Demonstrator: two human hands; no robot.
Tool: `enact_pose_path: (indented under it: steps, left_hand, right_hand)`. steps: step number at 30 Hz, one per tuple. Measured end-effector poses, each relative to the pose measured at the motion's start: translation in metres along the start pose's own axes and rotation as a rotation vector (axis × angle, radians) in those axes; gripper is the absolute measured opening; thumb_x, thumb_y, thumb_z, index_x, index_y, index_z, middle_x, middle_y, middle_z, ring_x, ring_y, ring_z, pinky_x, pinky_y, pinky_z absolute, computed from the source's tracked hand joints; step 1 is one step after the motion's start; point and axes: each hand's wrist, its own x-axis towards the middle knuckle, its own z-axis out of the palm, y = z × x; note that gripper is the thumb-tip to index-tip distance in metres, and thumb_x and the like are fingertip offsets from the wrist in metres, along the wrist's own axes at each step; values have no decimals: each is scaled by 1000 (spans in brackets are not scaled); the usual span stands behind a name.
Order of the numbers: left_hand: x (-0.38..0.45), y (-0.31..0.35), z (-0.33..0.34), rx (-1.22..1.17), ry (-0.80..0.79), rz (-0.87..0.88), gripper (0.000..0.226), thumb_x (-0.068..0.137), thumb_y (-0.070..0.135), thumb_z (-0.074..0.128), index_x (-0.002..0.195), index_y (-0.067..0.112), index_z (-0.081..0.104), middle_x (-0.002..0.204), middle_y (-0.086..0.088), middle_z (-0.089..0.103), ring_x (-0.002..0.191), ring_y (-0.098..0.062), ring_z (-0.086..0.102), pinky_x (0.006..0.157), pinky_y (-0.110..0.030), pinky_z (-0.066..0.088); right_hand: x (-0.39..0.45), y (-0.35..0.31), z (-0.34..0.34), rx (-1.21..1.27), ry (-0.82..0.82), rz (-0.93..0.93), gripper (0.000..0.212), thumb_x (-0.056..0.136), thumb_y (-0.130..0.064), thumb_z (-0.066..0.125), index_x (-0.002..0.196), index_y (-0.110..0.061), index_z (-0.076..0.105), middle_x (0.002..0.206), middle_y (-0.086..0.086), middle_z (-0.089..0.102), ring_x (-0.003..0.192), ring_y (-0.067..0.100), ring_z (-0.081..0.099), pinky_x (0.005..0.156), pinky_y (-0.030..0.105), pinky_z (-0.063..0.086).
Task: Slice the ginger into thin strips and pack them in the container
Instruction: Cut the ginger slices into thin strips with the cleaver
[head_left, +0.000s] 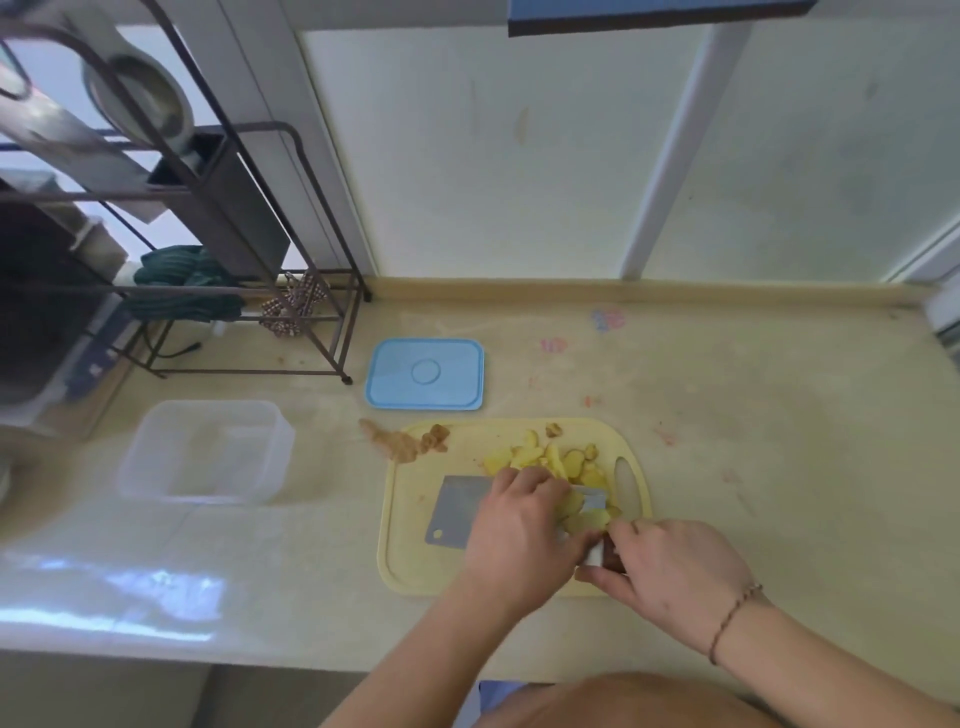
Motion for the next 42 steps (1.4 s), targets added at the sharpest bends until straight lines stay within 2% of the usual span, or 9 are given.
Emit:
enact_pose_path:
  steps: [5, 12, 17, 23, 27, 32, 34, 37, 42]
  left_hand:
    - [-7, 6, 10, -199, 73, -56, 37, 80, 27, 75, 116, 16, 70, 114, 0, 68, 109, -19, 57, 94, -25, 45]
    - [-4, 11, 10, -288, 25, -25, 22, 85, 14, 71, 108, 15, 71, 96, 1, 68, 82, -10, 59, 76, -24, 51]
    - [-1, 2, 17, -5, -16, 333, 10, 87, 11, 57, 89, 11, 66, 85, -5, 62, 74, -26, 55, 64, -39, 50]
    - [3, -4, 17, 105, -19, 506, 30, 86, 12, 58, 116, 11, 61, 89, -3, 68, 73, -23, 60, 65, -33, 51]
    - [16, -7, 9, 125, -87, 422, 38, 79, 13, 44, 113, 11, 60, 78, -4, 64, 65, -26, 60, 54, -30, 49]
    - [48, -19, -12, -117, -138, 70, 26, 95, 9, 52, 118, 12, 63, 102, -7, 70, 91, -25, 63, 80, -35, 49]
    - [68, -34, -18, -102, -178, 22, 27, 95, 9, 53, 119, 14, 63, 101, -6, 71, 92, -23, 63, 83, -36, 49]
    - [90, -44, -17, -49, -320, 15, 30, 97, 12, 53, 124, 16, 66, 117, -4, 70, 106, -21, 63, 94, -33, 49]
    - [115, -42, -14, -2, -434, 68, 40, 94, 1, 46, 122, 14, 70, 128, -1, 67, 119, -17, 58, 101, -26, 44]
  right_hand:
    - [0, -6, 2, -18, 5, 45, 126, 45, -76, -46, 105, -25, 52, 98, -3, 67, 87, 21, 68, 59, 34, 38]
    - [-4, -7, 2, -1, 26, 24, 90, 69, -75, -14, 108, -24, 50, 101, -4, 67, 91, 21, 68, 61, 34, 37]
    - [-8, -2, 9, 6, 78, 53, 89, 70, -76, -10, 101, -24, 54, 93, -3, 69, 83, 22, 69, 57, 33, 37]
    - [-11, 0, 14, -58, 92, 44, 84, 76, -78, -1, 92, -23, 60, 79, -2, 70, 71, 21, 70, 51, 33, 38]
    - [-11, -3, 7, -16, -50, 7, 84, 75, -75, 2, 112, -20, 53, 105, 1, 67, 96, 26, 67, 64, 36, 37]
    - [-15, 3, -6, -65, -90, 6, 91, 70, -78, -4, 116, -21, 49, 110, 2, 66, 99, 27, 65, 67, 36, 39]
    - [-25, 10, -9, -47, 5, 9, 84, 78, -76, -2, 110, -22, 54, 101, 1, 68, 90, 25, 68, 61, 35, 40]
    - [-45, 32, 3, -58, 194, 54, 80, 91, -74, 6, 64, -25, 63, 49, -6, 59, 37, 15, 58, 32, 27, 37]
    - [-74, 56, 13, 13, 406, 139, 77, 89, -78, 14, 56, -24, 59, 42, -12, 53, 28, 7, 48, 31, 21, 19]
